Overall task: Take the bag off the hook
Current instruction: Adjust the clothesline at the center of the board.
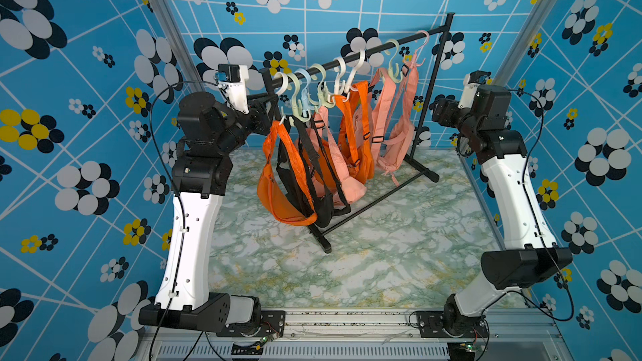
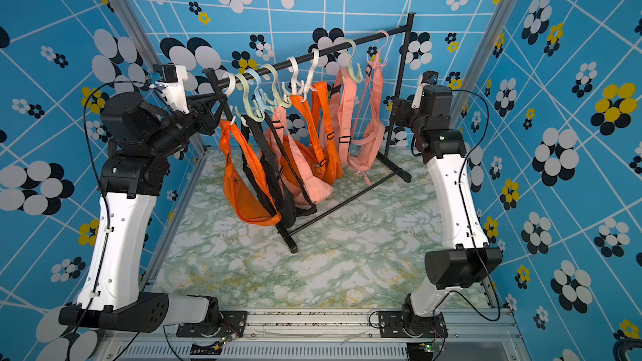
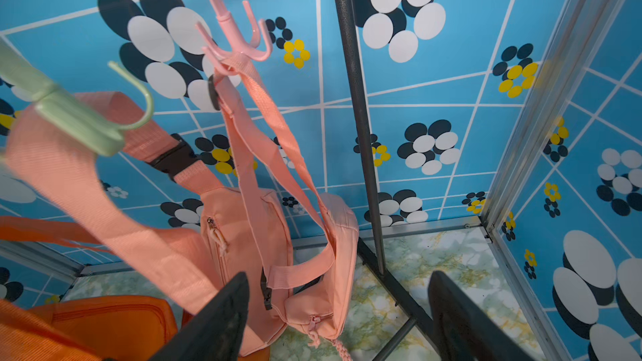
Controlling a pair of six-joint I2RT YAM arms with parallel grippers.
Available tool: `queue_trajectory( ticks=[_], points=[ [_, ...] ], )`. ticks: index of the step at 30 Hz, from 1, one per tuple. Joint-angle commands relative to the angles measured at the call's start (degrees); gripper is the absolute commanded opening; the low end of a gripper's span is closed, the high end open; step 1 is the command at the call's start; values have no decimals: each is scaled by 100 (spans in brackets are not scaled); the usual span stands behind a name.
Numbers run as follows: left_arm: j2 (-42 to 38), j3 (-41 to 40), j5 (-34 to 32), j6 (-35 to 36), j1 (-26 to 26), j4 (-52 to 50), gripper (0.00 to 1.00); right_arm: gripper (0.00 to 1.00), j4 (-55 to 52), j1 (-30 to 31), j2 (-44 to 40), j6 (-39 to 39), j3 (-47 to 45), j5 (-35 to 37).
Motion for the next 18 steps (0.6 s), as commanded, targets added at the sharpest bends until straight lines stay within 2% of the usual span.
queue_trajectory(
  ticks=[1,5,11,18],
  points=[
    [-253,-39,40,-248,65,217,37,83,-481,-258,611,32,641,-478],
    [-502,-215,129,-316,56,277,42,82,-840,-390,1519,-214,1546,-462],
    [-965,-508,200,-467,12,178,74,83,-779,-513,2405,-425,2235,-475],
    [-1756,-1320,-99,-616,-23,185,76,80,-10,-576,2845,-407,2216,-398]
  ],
)
